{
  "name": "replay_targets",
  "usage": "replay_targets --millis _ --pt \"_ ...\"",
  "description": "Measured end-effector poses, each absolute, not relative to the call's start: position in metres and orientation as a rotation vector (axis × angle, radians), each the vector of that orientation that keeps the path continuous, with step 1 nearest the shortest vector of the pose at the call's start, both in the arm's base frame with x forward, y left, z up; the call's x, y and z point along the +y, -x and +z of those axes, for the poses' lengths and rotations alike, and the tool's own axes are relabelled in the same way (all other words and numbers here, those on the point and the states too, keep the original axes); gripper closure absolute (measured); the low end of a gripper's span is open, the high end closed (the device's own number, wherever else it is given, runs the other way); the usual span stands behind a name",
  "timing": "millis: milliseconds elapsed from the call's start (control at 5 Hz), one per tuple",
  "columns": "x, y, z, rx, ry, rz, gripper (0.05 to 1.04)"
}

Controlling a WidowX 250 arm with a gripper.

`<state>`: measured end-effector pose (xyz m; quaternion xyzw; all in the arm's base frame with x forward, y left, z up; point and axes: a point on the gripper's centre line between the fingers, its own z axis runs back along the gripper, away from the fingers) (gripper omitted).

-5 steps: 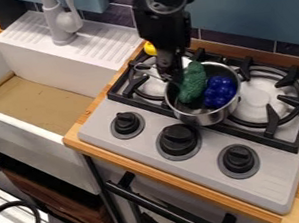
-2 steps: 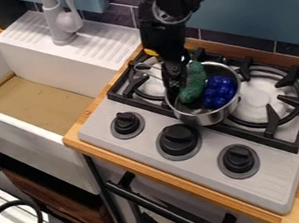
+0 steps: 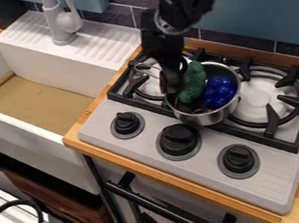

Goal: Moved out broccoli from the silver pot to upper right burner

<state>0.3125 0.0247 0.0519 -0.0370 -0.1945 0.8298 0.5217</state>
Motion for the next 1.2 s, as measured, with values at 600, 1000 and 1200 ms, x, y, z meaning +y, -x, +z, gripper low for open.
replay_targets --millis 600,1000,1200 --pt "0.0161 -0.3075 0.0456 -0.441 0.057 1.968 0.686" --pt "0.0202 -0.3062 0.0479 -0.436 0.022 1.955 0.796" --pt "0.023 -0.3058 0.0535 -0.427 -0.018 1.965 0.796"
